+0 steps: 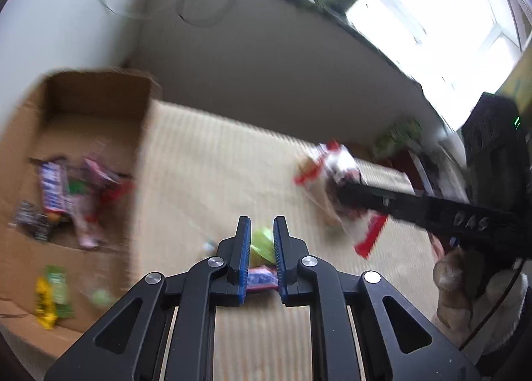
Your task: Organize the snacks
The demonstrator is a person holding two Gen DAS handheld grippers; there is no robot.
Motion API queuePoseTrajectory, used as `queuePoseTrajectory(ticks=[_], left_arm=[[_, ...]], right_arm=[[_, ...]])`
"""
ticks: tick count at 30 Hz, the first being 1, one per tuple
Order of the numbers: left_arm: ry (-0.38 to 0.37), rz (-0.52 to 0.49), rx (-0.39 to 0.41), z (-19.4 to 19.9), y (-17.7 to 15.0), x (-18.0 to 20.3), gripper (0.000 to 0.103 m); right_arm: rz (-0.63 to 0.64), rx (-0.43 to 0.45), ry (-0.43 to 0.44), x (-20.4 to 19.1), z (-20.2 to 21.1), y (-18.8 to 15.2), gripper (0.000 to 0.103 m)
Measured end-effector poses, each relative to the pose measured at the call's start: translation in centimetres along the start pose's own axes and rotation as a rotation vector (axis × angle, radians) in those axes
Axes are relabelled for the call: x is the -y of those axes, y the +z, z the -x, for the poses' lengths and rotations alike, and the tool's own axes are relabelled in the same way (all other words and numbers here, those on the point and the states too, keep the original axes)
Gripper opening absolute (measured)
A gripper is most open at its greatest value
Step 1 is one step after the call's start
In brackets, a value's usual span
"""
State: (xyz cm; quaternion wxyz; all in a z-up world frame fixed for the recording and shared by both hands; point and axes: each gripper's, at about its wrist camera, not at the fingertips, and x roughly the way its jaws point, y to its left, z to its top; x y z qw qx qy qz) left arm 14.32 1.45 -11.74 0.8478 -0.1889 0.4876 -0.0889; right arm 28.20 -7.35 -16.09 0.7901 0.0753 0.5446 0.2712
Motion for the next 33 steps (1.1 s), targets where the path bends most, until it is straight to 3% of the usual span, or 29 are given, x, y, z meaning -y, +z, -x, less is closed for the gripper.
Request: queuePoseTrajectory(ticks=[1,4,9,13,15,20,22,29,33], left_arm=[[-0.001,-0.018,-0.034,-1.2,-0.1,0.7,0.013],[0.033,-0.090,-0.084,-3.7,-0.5,2.1,0.031],[0.127,-0.124,-0.130,-6.6,-0.6,3.0,0.032],[0.149,-0.194,-0.158,-8.3,-0.7,4.7,0.033],[0.173,-0.236,-0.163,-9.0,-0.8,5.6,0.050],[0.213,-0.240,-0.161,-10.6,-0.7,6.1,0.050],[0.178,-0.219,-0.151,-10.5,-0.6,5.7,0.049],[0.112,-0.193,-0.111,-9.2,-0.6,4.2,0.028],[0.098,-0.193,-0.097,-8.5,-0.7,4.0,0.025]], right_arm=[[-0.006,0.002,-0.002,0.2,0.2,-0.1,0.035],[-0.026,0.009,-0.008,1.2,0.9,-0.5,0.035],[-0.070,0.019,-0.011,3.5,2.3,-1.2,0.035],[-0.093,0.024,-0.013,4.5,2.5,-1.5,0.035],[-0.094,0.026,-0.010,4.7,2.5,-1.5,0.036],[-0.097,0.033,-0.008,4.7,2.4,-1.5,0.035],[-0.095,0.034,-0.014,4.8,2.5,-1.6,0.035],[-0.086,0.026,-0.026,4.4,1.9,-1.8,0.035],[-0.080,0.022,-0.032,4.2,1.6,-1.8,0.035]])
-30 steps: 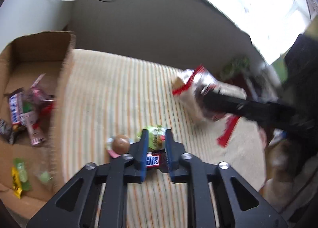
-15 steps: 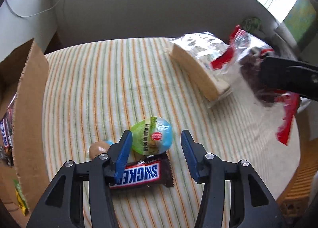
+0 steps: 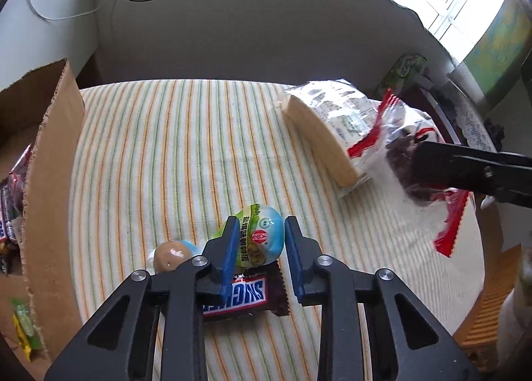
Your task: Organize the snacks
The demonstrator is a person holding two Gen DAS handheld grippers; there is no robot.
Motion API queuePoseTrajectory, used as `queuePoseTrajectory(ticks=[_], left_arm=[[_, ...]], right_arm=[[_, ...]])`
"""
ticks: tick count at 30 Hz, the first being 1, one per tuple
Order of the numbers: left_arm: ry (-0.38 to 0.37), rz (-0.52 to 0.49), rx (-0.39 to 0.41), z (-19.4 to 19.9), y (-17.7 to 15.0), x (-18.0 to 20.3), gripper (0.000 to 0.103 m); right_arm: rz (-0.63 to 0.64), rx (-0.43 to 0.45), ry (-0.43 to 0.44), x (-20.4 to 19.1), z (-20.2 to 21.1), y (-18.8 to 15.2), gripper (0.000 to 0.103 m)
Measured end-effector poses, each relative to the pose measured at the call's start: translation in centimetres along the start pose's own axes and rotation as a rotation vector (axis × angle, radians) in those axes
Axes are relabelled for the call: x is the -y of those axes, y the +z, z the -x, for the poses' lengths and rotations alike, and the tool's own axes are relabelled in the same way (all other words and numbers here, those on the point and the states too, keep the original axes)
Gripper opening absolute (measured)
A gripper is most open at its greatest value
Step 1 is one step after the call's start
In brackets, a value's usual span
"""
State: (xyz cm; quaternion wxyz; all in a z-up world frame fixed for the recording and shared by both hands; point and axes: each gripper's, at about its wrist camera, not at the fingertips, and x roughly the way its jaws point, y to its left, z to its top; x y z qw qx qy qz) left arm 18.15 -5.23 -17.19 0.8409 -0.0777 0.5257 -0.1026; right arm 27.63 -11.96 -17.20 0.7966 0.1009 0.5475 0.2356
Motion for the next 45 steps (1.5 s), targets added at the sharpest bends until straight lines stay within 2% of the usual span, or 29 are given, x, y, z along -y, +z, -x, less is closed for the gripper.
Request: queuePoseTrajectory(ticks=[3,8,12,17,21,25,29,34,37,40,44,45], left_arm=[[-0.006,-0.004,0.016,0.5,-0.6,-0.3,0.020],[-0.015,0.010,0.043,2.1,-0.9,-1.3,0.017],[0.023,-0.040,0.013,0.9,-1.0,-0.8,0.016],[-0.010,-0.035,-0.002,0.2,-1.0,-1.0,0.017],[0.009,-0.099,-0.010,-0.3,-1.1,-0.3,0.016],[0.008,-0.075,0.037,1.0,-1.0,-0.5,0.005],[-0.024,-0.048,0.062,2.1,-1.1,-1.0,0.005],[-0.007,-0.035,0.041,1.7,-1.6,-2.3,0.004],[-0.016,-0.018,0.055,2.0,-1.8,-2.1,0.005],[-0.059,-0.021,0.038,1.9,-1.8,-1.4,0.007],[-0.035,-0.065,-0.034,0.0,-1.7,-0.1,0.035],[-0.021,-0.068,-0.043,-0.5,-1.7,0.1,0.038]], right_arm=[[0.002,0.004,-0.005,-0.1,0.1,0.3,0.035],[0.016,0.013,-0.008,-0.5,0.5,0.4,0.035],[0.020,0.009,-0.002,-0.8,0.5,0.2,0.035],[0.016,0.013,0.010,-0.9,1.0,-0.1,0.035],[0.002,0.019,0.008,-0.6,1.4,-0.3,0.035],[-0.001,0.029,0.007,-0.4,1.9,-0.3,0.035],[0.001,0.035,0.006,-0.5,2.1,-0.3,0.035],[-0.001,0.038,0.008,-0.6,2.1,-0.4,0.035],[-0.001,0.040,0.008,-0.5,2.3,-0.4,0.035],[-0.011,0.039,0.009,-0.2,2.3,-0.5,0.035],[-0.029,0.039,0.011,0.3,2.3,-0.6,0.035],[-0.036,0.039,0.013,0.5,2.3,-0.7,0.035]])
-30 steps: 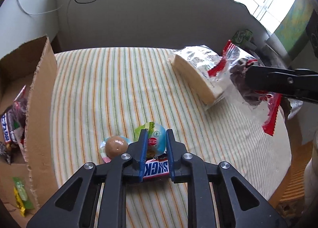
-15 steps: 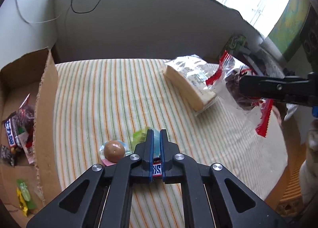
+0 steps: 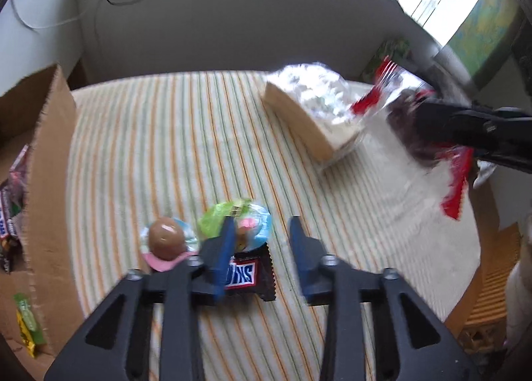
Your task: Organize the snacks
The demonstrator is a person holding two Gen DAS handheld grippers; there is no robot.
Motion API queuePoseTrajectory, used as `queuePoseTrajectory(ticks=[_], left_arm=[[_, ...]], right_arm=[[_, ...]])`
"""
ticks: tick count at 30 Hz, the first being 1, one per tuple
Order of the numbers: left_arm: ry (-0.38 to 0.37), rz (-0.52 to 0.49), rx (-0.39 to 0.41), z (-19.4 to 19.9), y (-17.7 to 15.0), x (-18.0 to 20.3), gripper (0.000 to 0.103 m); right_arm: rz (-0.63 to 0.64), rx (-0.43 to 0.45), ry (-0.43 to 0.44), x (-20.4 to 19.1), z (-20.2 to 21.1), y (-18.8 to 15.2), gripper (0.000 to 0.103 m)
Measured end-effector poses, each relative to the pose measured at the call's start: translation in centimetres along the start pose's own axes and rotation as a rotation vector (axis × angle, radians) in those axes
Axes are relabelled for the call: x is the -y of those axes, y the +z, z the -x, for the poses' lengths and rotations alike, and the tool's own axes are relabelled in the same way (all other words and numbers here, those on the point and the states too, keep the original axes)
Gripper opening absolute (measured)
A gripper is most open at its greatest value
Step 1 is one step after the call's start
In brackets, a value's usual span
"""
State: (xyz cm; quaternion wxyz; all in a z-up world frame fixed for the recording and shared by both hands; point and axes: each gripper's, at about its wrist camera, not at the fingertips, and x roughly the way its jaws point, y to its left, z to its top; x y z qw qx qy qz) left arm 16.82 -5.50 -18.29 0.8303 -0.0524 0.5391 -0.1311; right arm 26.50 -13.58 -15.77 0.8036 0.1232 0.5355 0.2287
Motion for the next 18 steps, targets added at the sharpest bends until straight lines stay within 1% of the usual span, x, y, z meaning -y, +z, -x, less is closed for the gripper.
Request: queuePoseTrajectory(ticks=[1,3,5,6,10,11,12,15,18], left_arm=[[0.023,-0.009,0.007,-0.2,0.1,0.2,0.038],[0.053,-0.004,-0.012,-0.8,0.4,0.1,0.039],[0.080,0.014,-0.040,-1.6,0.6,0.0,0.044],[0.074,0.026,-0.047,-1.9,0.6,-0.2,0.046],[0.047,0.027,-0.028,-1.8,0.6,-0.5,0.045],[0.033,0.028,-0.024,-1.8,0.5,-0.6,0.044],[0.022,0.017,-0.019,-1.7,0.5,-0.7,0.039],[0.022,-0.007,-0.016,-1.4,0.2,-0.9,0.035],[0.018,-0.001,-0.009,-0.9,-0.4,-1.4,0.033]], right_arm=[[-0.003,0.000,0.000,0.1,0.0,0.0,0.035],[-0.004,0.000,0.000,0.3,0.0,-0.1,0.035],[-0.001,-0.001,-0.002,0.4,0.1,-0.1,0.035],[-0.001,0.000,-0.003,0.4,0.1,-0.1,0.035],[0.010,-0.004,-0.010,0.3,-0.1,-0.1,0.035],[0.013,-0.005,-0.013,0.3,-0.1,-0.2,0.035],[0.015,-0.005,-0.016,0.2,-0.2,-0.2,0.035],[0.006,-0.001,-0.013,0.3,-0.2,-0.2,0.035],[0.004,0.004,-0.014,0.2,-0.1,-0.2,0.035]])
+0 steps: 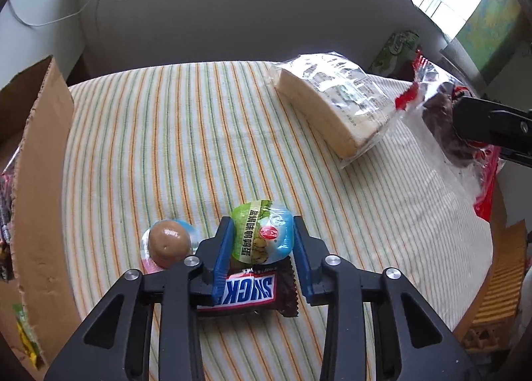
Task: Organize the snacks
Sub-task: 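Carry the red-wrapped packet over the box with the right gripper and release it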
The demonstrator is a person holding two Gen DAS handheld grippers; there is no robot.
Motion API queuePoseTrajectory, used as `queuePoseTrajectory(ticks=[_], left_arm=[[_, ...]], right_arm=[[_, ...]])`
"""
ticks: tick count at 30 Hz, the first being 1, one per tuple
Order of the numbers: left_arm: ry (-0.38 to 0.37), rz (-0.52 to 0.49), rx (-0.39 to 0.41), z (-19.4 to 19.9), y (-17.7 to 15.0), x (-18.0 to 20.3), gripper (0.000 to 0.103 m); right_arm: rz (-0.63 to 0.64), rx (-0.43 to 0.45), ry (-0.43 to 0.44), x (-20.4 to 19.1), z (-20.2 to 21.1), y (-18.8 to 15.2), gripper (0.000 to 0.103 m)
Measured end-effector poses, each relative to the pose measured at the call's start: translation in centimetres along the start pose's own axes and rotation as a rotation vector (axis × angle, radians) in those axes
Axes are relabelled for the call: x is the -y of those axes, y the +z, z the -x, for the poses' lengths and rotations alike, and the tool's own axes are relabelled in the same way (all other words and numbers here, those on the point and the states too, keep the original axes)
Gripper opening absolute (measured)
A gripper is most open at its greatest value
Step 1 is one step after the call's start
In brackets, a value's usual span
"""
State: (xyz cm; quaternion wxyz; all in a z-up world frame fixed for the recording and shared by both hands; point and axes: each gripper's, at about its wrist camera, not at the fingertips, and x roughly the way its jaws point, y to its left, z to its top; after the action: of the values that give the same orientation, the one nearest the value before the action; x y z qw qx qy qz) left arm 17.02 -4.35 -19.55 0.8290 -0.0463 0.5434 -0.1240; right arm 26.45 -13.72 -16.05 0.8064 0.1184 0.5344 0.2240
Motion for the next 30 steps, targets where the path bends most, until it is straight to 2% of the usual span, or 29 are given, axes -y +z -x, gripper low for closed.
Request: queuePoseTrajectory(ticks=[9,16,22,23,24,30], left_arm=[[-0.025,0.039,0.058,3.1,-0.8,-0.9,0.032],[-0.011,0.072,0.123,7.2,-1.7,-2.7,0.032],[0.044,0.107,0.179,11.0,-2.3,-5.3,0.032],[0.054,0.120,0.185,11.6,-2.6,-6.0,0.029],[0.057,0.136,0.189,12.1,-2.9,-6.7,0.021],[0.100,0.212,0.230,15.0,-4.8,-10.6,0.019]], right_arm=[[0.012,0.001,-0.002,-0.3,0.1,0.0,0.035],[0.067,-0.003,0.004,-2.5,0.0,1.0,0.035],[0.159,-0.013,0.025,-6.6,-1.1,2.6,0.035],[0.173,-0.015,0.031,-7.4,-1.5,2.9,0.035],[0.190,-0.018,0.037,-8.3,-1.8,3.2,0.035],[0.291,-0.048,0.078,-14.0,-4.5,4.1,0.035]])
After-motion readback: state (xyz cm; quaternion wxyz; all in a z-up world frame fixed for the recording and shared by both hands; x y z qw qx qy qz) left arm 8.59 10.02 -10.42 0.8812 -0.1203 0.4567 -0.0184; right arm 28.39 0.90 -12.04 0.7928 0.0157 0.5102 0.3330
